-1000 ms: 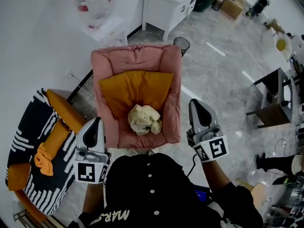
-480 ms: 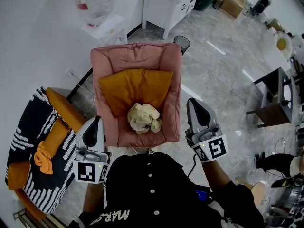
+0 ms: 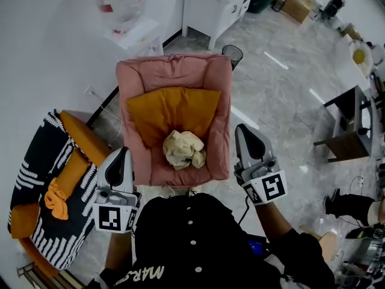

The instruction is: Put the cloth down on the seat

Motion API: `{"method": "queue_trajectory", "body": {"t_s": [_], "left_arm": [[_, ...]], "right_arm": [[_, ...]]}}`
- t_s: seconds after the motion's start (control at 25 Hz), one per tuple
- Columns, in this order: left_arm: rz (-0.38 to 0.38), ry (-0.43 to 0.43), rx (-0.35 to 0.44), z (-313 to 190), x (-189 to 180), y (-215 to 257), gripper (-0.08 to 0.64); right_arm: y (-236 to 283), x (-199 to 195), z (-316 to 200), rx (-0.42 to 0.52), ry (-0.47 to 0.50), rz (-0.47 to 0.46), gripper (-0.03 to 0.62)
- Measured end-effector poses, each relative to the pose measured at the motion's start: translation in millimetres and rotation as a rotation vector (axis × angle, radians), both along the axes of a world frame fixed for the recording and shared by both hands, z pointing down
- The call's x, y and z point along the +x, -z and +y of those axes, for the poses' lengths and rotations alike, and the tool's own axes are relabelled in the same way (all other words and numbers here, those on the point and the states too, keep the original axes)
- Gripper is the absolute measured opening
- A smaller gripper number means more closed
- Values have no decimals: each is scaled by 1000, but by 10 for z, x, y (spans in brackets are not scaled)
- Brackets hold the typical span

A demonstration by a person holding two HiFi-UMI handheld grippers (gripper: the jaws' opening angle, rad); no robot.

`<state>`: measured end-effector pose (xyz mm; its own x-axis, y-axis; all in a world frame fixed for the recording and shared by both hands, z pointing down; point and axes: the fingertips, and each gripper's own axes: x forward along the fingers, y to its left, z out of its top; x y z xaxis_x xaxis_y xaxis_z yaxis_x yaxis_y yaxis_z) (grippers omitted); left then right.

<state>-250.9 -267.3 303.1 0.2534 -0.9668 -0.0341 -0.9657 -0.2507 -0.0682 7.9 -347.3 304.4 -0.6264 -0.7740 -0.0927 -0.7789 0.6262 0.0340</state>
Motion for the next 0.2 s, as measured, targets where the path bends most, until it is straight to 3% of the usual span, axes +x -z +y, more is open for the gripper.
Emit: {"method": "queue_trajectory", "body": {"t_s": [0.2], "left_arm": [[-20, -21, 12, 18, 98, 12, 2]], "right_arm": [[-5, 24, 16, 8, 2, 0, 23]]}}
